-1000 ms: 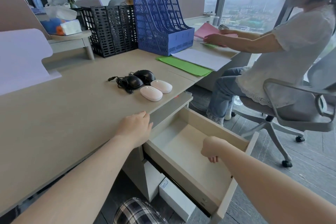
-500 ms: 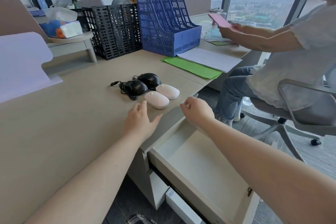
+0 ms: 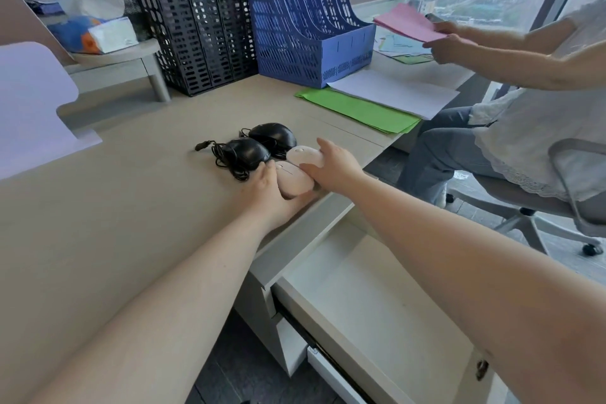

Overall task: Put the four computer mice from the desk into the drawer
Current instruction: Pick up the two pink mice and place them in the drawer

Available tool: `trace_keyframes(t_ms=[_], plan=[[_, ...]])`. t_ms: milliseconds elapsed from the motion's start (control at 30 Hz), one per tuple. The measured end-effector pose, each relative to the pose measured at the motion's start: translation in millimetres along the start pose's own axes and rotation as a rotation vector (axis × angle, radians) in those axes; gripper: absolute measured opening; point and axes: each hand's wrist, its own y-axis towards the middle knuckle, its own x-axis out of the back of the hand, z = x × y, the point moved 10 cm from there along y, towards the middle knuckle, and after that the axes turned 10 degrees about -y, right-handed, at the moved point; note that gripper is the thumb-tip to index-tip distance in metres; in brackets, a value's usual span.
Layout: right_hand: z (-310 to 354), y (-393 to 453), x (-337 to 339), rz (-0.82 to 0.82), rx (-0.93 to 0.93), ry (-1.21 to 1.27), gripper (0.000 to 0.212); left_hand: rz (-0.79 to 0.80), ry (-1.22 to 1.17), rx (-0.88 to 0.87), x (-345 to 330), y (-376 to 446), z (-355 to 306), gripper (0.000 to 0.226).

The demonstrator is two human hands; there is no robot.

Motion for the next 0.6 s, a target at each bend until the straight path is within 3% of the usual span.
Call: trace_keyframes(t_ms=[300, 433, 600], plan=[[-27, -35, 21, 0.075, -0.044, -0.179, 0.069, -0.106, 0.045, 0.095, -8, -30, -21, 0.108], [-72, -61, 23, 0.042, -0.146, -0.098, 0.039, -0.079, 0.093, 0.058, -28, -50, -47, 0.109], [-115, -81, 12, 0.073, -0.221, -0.121, 0.033, -0.029, 0.093, 0.009, -57, -71, -75, 0.102]])
